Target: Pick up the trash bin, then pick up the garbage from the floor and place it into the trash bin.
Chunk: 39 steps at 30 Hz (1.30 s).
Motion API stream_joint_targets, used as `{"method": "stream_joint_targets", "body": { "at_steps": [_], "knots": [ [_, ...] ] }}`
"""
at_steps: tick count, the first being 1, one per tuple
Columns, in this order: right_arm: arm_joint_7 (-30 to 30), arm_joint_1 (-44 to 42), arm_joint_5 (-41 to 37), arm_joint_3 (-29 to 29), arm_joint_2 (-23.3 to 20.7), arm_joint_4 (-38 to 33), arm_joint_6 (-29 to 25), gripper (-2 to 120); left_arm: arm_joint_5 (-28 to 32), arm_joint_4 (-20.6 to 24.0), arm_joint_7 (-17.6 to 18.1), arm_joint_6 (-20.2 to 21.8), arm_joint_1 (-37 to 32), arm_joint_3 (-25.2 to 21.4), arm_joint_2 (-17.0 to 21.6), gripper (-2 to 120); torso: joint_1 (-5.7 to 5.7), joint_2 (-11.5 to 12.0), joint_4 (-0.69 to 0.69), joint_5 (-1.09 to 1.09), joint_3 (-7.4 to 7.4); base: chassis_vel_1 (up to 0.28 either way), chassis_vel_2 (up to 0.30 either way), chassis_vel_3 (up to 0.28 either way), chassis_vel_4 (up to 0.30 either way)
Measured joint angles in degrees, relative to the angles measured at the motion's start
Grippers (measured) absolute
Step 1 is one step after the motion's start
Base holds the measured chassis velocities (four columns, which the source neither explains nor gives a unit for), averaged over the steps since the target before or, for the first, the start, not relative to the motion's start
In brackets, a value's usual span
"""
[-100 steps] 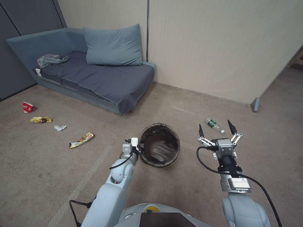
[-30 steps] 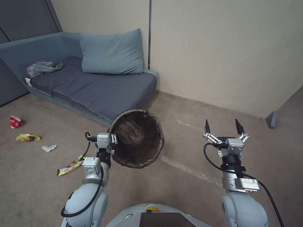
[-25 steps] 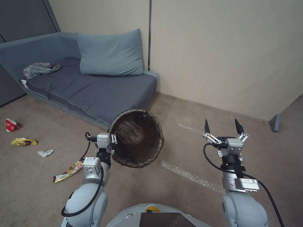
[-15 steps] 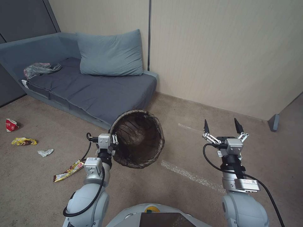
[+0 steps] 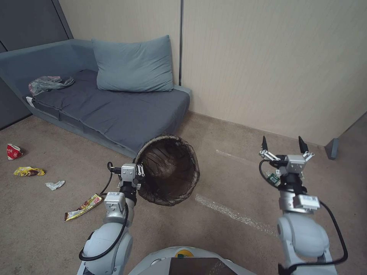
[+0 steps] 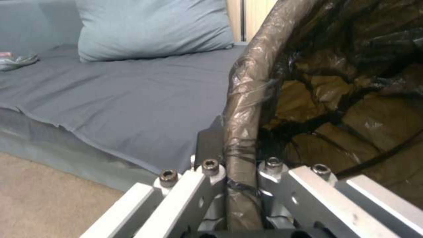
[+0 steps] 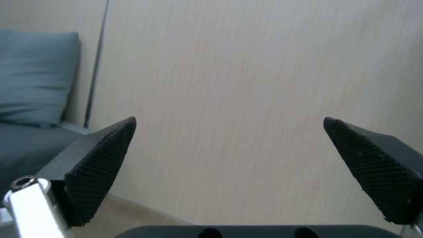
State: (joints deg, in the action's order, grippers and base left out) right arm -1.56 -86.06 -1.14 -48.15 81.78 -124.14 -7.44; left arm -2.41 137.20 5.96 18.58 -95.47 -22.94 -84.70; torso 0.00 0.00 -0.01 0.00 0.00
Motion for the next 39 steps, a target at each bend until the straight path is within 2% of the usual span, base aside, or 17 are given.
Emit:
{"method": "stream_joint_targets", "body": {
  "at_steps": [3,4,6,7,8,11,12,15,18,24,31,36,39],
  "knots": [
    [-0.45,5.11,-2.84,-0.62,-6.14,8.29,2.66,100,0.04,-0.28,-0.02,-0.13,-0.48,-0.27,0.14,0,0.0,0.0,0.0,0.02,0.0,0.0,0.0,0.0,0.0],
    [-0.45,5.11,-2.84,-0.62,-6.14,8.29,2.66,100,0.04,-0.28,-0.02,-0.13,-0.48,-0.27,0.14,0,0.0,0.0,0.0,0.02,0.0,0.0,0.0,0.0,0.0],
    [0.11,7.86,-4.35,-0.8,-9.7,13.68,3.8,100,-0.15,-0.45,-0.01,-0.26,-0.9,-0.33,0.12,0,0.0,0.0,0.0,0.04,0.0,0.0,0.0,0.0,0.0],
    [1.14,9.53,-6.21,-0.79,-12.79,17.03,5.52,100,-0.44,-0.57,-0.02,-0.44,-1.16,-0.33,0.06,0,0.0,0.0,0.0,0.05,-0.01,0.0,0.0,0.0,0.0],
    [1.14,9.53,-6.21,-0.79,-12.79,17.03,5.52,100,-0.44,-0.57,-0.02,-0.44,-1.16,-0.33,0.06,0,0.0,0.0,0.0,0.05,-0.01,0.0,0.0,0.0,0.0],
    [2.76,13.15,-8.12,-0.23,-20.94,24.93,8.55,100,-1.46,-0.85,0.03,-0.92,-1.95,-0.27,-0.38,0,0.0,0.0,0.0,0.0,0.0,0.0,0.0,0.0,0.0],
    [2.76,13.15,-8.12,-0.23,-20.94,24.93,8.55,100,-1.46,-0.85,0.03,-0.92,-1.95,-0.27,-0.38,0,0.0,0.0,0.0,0.0,0.0,0.0,0.0,0.0,0.0],
    [3.26,14.84,-8.4,0.13,-24.64,29.37,9.22,100,-1.98,-0.92,0.08,-1.19,-2.26,-0.09,-0.71,0,0.0,0.0,0.02,0.01,0.0,0.0,0.0,0.0,0.0],
    [3.45,15.19,-9.12,-0.37,-25.98,29.82,8.94,100,-2.09,-1.15,0.14,-1.3,-2.2,0.0,-0.8,0,0.0,0.0,0.01,0.01,0.0,0.0,0.0,0.0,0.0],
    [3.42,14.12,-9.4,-1.78,-24.84,27.13,7.01,100,-2.08,-2.08,0.24,-1.33,-1.4,0.0,-0.75,0,0.0,0.0,0.01,0.0,0.0,0.0,0.0,0.0,0.0],
    [3.49,14.3,-8.78,-1.9,-25.07,29.19,6.81,100,-2.01,-2.21,0.26,-1.32,-1.21,0.2,-0.48,0,0.0,0.0,0.01,0.01,0.0,0.0,0.0,0.0,0.0],
    [3.49,14.85,-8.34,-1.38,-27.05,31.88,12.16,100,-2.02,-1.94,0.38,-1.2,-1.43,0.25,-0.18,0,0.0,0.0,0.0,0.0,0.0,0.0,0.0,0.0,0.0],
    [3.38,15.3,-7.48,-0.05,-29.38,35.61,17.41,100,-2.37,-1.62,0.39,-1.1,-1.85,0.62,0.0,0,0.0,0.0,0.01,0.0,0.0,0.0,0.0,0.0,0.0]
  ]
}}
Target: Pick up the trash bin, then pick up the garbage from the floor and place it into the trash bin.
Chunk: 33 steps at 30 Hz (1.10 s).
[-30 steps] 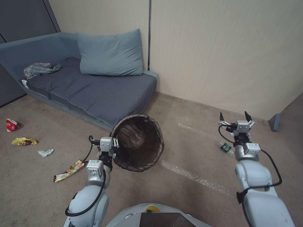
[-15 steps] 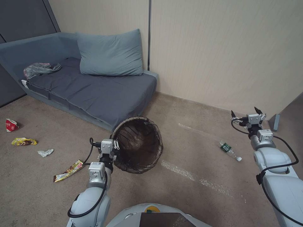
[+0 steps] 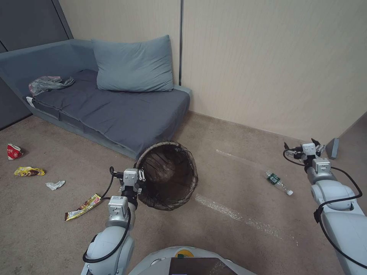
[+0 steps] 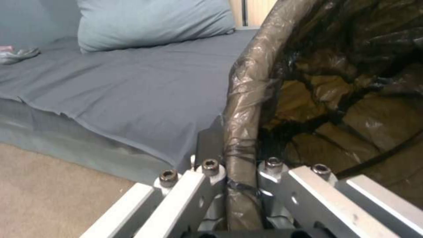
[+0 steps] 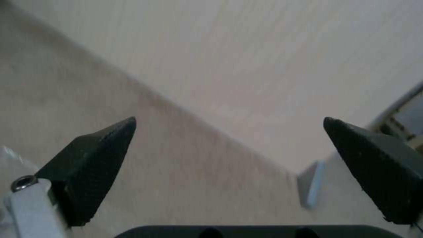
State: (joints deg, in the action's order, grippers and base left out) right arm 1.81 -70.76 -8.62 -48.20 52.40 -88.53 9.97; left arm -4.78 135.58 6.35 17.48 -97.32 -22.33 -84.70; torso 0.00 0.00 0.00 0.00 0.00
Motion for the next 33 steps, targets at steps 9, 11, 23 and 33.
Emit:
{"method": "stream_joint_targets", "body": {
  "at_steps": [9,11,23,33],
  "knots": [
    [2.58,3.92,-0.15,3.65,-2.58,10.32,2.98,100,-1.3,0.43,-0.03,0.01,-1.26,0.21,0.08,0,0.0,0.0,-0.01,0.01,0.0,0.0,0.0,0.0,0.0],
    [3.22,4.7,0.16,4.1,-2.83,11.72,2.95,100,-1.52,0.43,-0.03,0.0,-1.42,0.33,0.06,0,0.0,0.0,-0.01,0.01,0.0,0.0,0.0,0.0,0.0],
    [12.22,13.73,3.75,11.05,-4.76,29.52,-0.55,100,-5.42,0.22,-0.18,-0.63,-4.01,1.67,-1.03,0,0.0,0.0,0.0,0.0,0.0,0.0,0.0,0.0,0.0],
    [15.34,20.3,8.93,14.89,-2.13,41.18,-5.05,100,-7.26,0.06,-0.2,-1.37,-5.6,1.32,-1.69,0,0.0,0.0,0.0,0.0,0.0,0.0,0.0,0.0,0.0]
  ]
}}
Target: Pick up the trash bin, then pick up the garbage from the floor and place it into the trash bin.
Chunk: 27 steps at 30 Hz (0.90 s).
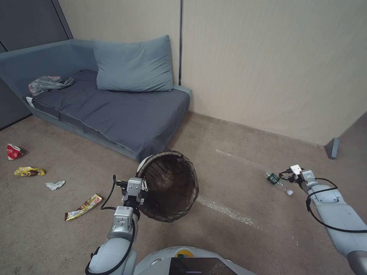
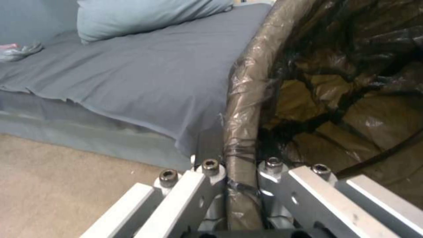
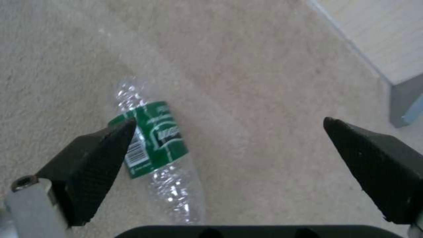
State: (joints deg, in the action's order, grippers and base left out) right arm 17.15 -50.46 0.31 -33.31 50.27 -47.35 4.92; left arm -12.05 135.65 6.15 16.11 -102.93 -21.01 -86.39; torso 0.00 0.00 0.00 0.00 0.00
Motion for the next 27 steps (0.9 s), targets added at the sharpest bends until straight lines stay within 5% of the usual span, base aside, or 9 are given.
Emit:
{"method": "stream_joint_targets", "body": {
  "at_steps": [27],
  "knots": [
    [1.78,10.37,2.09,0.8,3.77,15.81,-3.25,100,-4.72,0.07,0.14,-2.57,-4.35,0.57,-1.38,0,0.0,0.0,0.0,-0.01,0.0,0.0,0.0,0.0,0.0]
  ]
}}
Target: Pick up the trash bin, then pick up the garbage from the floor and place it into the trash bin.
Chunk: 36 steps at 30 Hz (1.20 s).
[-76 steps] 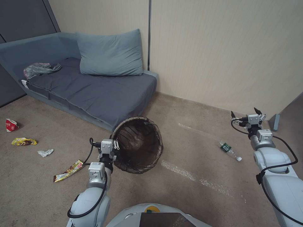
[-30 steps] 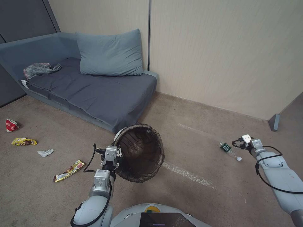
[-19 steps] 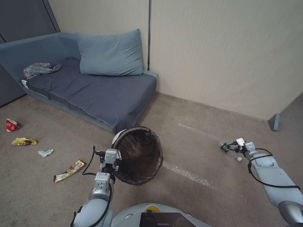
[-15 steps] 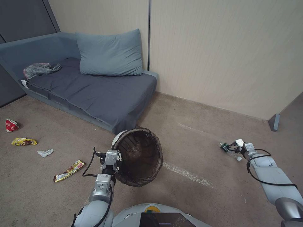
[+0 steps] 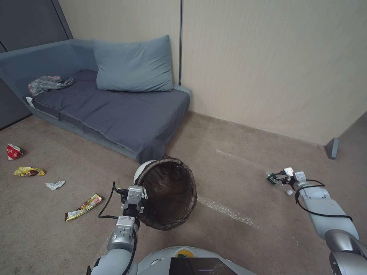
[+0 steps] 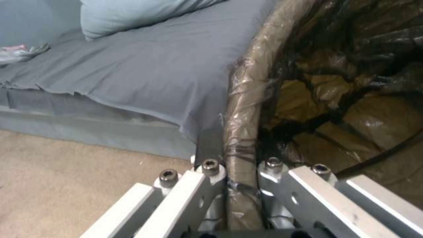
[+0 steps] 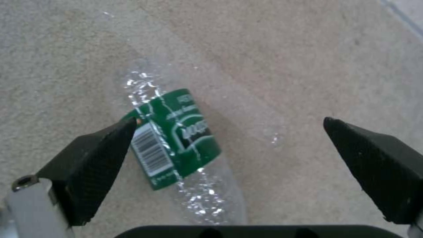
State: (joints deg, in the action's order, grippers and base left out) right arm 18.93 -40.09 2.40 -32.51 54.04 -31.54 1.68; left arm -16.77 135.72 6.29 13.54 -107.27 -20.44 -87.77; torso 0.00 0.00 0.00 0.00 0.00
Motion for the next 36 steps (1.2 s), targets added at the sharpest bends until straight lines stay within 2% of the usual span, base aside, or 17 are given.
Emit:
{"method": "stream_joint_targets", "body": {
  "at_steps": [14,22,36],
  "knots": [
    [0.68,0.22,1.08,1.11,1.23,0.4,1.75,100,-0.19,-1.01,0.17,-0.11,0.81,0.01,-0.39,0,0.0,0.0,0.0,0.0,0.0,0.0,0.0,0.0,0.0],
    [0.4,1.71,2.22,1.16,1.45,3.18,1.7,100,0.36,-1.36,0.3,-0.07,1.22,-0.19,0.33,0,0.0,0.0,0.0,0.0,0.0,0.0,0.0,0.0,0.0],
    [-2.16,3.88,-0.16,0.22,3.56,6.44,5.58,100,0.63,-1.7,0.74,-0.12,0.86,-0.24,1.66,0,0.0,0.0,0.0,0.0,0.0,0.0,0.0,0.0,0.0]
  ]
}}
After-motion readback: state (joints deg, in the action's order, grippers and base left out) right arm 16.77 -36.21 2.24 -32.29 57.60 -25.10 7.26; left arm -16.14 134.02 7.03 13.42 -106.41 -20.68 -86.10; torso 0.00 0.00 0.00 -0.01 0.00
